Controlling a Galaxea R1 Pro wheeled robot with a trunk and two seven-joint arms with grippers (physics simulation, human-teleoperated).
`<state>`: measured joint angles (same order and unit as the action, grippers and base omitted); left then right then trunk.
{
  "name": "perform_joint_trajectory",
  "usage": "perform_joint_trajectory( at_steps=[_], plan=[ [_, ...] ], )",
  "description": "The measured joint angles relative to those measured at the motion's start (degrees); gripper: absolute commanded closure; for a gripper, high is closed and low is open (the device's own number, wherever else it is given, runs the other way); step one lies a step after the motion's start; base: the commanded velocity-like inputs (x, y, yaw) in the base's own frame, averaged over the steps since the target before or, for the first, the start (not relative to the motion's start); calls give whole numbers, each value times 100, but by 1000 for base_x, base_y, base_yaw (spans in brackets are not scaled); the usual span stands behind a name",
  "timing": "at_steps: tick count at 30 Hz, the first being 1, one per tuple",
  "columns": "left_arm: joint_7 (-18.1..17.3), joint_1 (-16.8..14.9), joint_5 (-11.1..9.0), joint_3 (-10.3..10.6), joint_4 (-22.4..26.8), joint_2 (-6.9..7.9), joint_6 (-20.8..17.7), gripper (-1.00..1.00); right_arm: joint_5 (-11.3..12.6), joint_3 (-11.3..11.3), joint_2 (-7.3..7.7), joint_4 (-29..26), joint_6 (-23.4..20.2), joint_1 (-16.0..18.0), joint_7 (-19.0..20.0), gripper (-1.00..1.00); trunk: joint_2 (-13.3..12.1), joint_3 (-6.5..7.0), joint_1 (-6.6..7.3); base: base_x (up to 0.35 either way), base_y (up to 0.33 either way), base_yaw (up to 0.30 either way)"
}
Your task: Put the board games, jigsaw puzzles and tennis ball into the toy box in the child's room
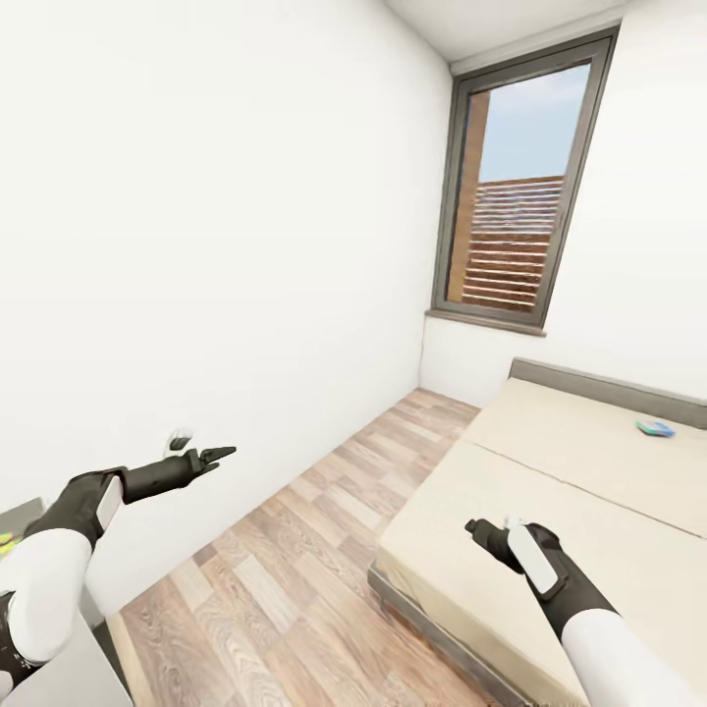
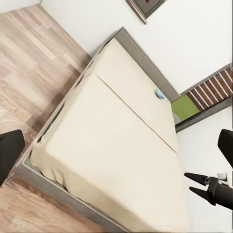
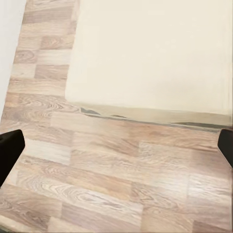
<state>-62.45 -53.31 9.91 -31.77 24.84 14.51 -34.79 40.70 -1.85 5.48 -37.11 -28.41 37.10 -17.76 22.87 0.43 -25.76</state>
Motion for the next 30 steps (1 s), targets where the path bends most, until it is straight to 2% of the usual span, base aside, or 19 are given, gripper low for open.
perform_joint_trajectory(
  at_steps=[10,30],
  plan=[
    [0,0,1,0,0,-18,0,-100,-2,23,91,7,159,-2,-1,-100,0,-23,0,0,0,-277],
    [-1,0,5,-2,0,-23,0,-100,10,21,103,9,169,-2,-1,-100,0,-68,0,0,0,-277]
  ],
)
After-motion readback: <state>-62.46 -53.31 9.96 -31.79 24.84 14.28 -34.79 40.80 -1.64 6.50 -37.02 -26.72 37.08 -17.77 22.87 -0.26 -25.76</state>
